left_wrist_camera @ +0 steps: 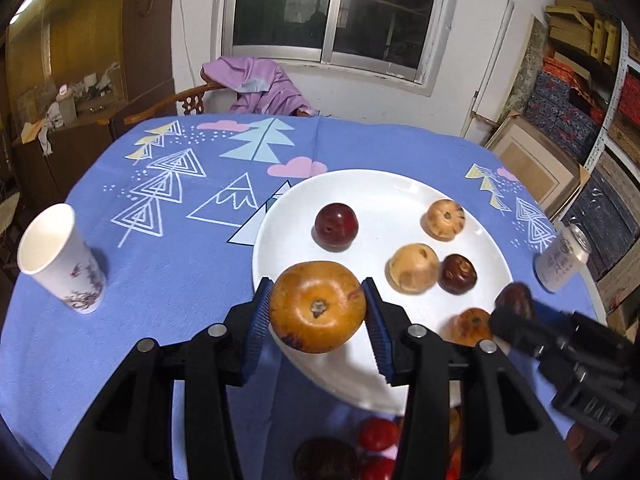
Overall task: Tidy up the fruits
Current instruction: 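Lower both held fruits onto the white plate and open both tools, then withdraw both open tools from the plate back over the fruit cluster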
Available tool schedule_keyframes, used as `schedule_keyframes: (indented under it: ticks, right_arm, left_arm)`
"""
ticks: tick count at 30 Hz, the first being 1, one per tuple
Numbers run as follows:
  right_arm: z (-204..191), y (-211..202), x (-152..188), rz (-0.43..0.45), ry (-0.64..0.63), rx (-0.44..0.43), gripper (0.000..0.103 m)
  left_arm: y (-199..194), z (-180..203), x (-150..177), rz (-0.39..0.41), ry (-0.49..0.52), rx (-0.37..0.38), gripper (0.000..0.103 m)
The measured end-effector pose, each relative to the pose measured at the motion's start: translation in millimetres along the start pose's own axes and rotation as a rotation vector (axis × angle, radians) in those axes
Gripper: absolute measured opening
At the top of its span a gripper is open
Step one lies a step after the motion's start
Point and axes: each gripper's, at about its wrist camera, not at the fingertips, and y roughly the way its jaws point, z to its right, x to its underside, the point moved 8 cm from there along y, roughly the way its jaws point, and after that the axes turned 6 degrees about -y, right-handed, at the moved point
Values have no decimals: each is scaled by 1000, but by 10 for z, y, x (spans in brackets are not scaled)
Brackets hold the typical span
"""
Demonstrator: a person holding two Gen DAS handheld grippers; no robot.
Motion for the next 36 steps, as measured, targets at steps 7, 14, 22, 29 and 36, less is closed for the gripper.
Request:
schedule_keyframes:
  ticks: [7,14,22,29,36]
  right_arm:
    - [-110,207,19,-21,-70,26,56]
    - [73,192,7,-3,26,12,71]
    - [191,-360,15,92,219,-103,94]
    - [228,-881,428,172,194,-79,100]
    - [359,-1151,786,214,273,-97,100]
  left_arm:
    - [330,-25,21,-42,10,17,44]
    - [302,-80,-20,-37,-33,53,53]
    - [-232,-88,-143,45,-75,81,75]
    - [-688,-73,403,106,79,-4,88]
    - [-914,-271,1046,66,110,-34,88]
